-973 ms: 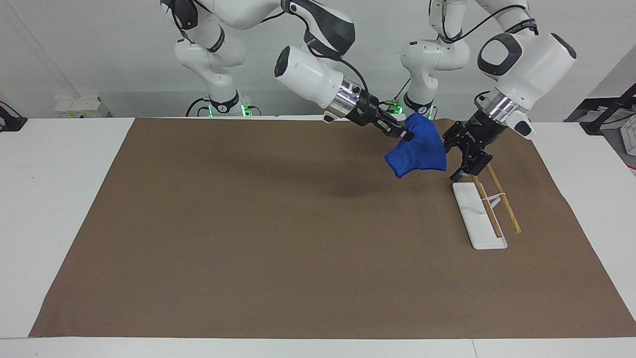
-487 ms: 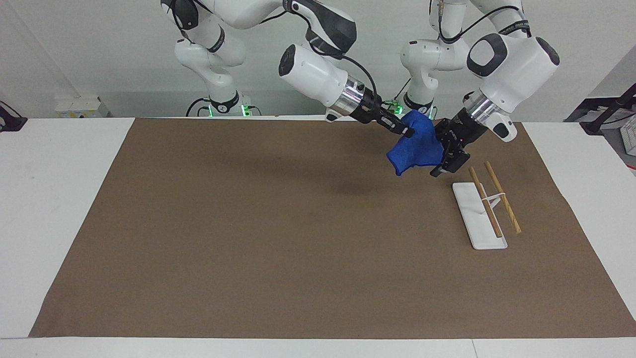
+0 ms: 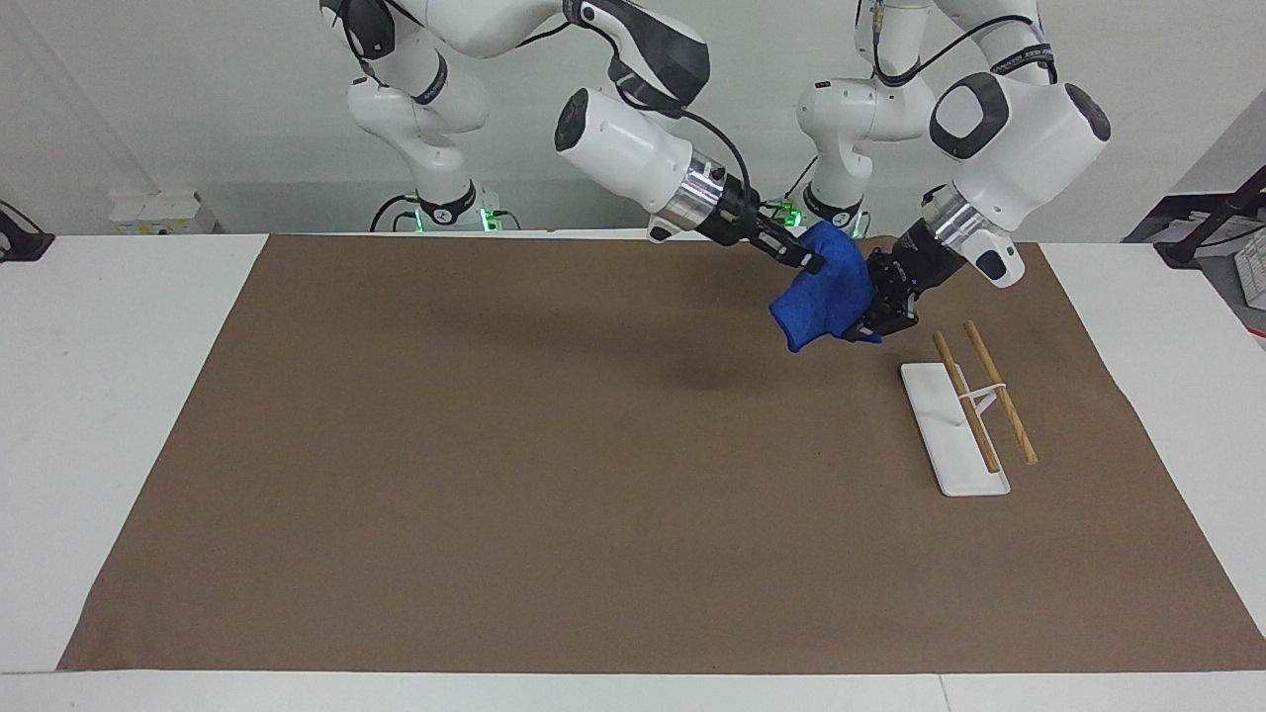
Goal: Right arm passes towel to left arm to hang
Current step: 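Grasp the towel with the left gripper from the right gripper, then drape the towel over the rack while the right gripper withdraws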
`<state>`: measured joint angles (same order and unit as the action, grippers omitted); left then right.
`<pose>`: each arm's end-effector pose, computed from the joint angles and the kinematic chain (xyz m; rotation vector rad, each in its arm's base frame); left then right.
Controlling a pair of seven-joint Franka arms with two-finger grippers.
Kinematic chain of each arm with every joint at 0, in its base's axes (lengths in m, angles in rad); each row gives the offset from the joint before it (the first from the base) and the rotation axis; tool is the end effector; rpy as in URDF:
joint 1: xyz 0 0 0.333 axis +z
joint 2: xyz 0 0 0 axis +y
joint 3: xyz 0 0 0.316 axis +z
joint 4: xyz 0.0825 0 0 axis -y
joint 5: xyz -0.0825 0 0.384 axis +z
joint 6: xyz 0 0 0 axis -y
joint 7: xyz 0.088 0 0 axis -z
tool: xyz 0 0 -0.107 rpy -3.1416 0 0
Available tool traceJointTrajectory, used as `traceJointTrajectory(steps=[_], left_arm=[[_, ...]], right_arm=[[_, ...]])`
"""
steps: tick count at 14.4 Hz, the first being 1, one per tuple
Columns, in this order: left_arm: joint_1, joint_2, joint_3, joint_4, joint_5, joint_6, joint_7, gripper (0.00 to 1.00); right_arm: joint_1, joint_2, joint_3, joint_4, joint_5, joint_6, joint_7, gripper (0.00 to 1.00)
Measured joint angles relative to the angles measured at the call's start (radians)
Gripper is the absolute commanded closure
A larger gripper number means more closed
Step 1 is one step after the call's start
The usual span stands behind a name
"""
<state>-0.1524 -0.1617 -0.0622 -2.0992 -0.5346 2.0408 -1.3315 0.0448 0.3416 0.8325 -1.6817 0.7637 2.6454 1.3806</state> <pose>0.5018 -0.1397 0.5069 2.1220 1.6792 -0.3602 0.5001 0.4621 0.5295 -1.7931 1.2169 0.5404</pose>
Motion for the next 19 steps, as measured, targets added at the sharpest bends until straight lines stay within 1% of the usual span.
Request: traceJointTrajectory(steps=[6, 7, 8, 9, 10, 11, 16, 17, 19], left_arm=[[0.004, -0.003, 0.001, 0.000, 0.000, -0.011, 0.007, 1.00], [0.004, -0.004, 0.002, 0.000, 0.000, -0.011, 0.008, 1.00], [0.004, -0.004, 0.002, 0.000, 0.000, -0.011, 0.008, 1.00], [0.004, -0.004, 0.002, 0.001, 0.000, -0.011, 0.010, 1.00], [0.004, -0.004, 0.002, 0.003, 0.001, -0.010, 0.011, 1.00], [0.004, -0.004, 0.002, 0.005, 0.001, -0.010, 0.011, 1.00], [0.004, -0.004, 0.003, 0.012, 0.004, 0.001, 0.020, 1.00], [0.005, -0.004, 0.003, 0.014, 0.008, 0.015, 0.032, 1.00], [0.005, 0.000, 0.004, 0.018, 0.016, 0.049, 0.057, 1.00]], right_arm=[[0.000, 0.000, 0.000, 0.000, 0.000, 0.000, 0.000, 1.00], [0.000, 0.000, 0.000, 0.000, 0.000, 0.000, 0.000, 0.98], [0.000, 0.000, 0.000, 0.000, 0.000, 0.000, 0.000, 0.85], [0.000, 0.000, 0.000, 0.000, 0.000, 0.000, 0.000, 0.54], [0.000, 0.000, 0.000, 0.000, 0.000, 0.000, 0.000, 0.04], [-0.001, 0.000, 0.000, 0.000, 0.000, 0.000, -0.001, 0.00], [-0.001, 0.000, 0.000, 0.000, -0.019, 0.000, -0.007, 0.00], [-0.002, 0.000, 0.000, 0.000, -0.025, 0.000, -0.024, 0.00], [-0.005, 0.000, 0.000, -0.005, -0.074, -0.002, -0.118, 0.00]])
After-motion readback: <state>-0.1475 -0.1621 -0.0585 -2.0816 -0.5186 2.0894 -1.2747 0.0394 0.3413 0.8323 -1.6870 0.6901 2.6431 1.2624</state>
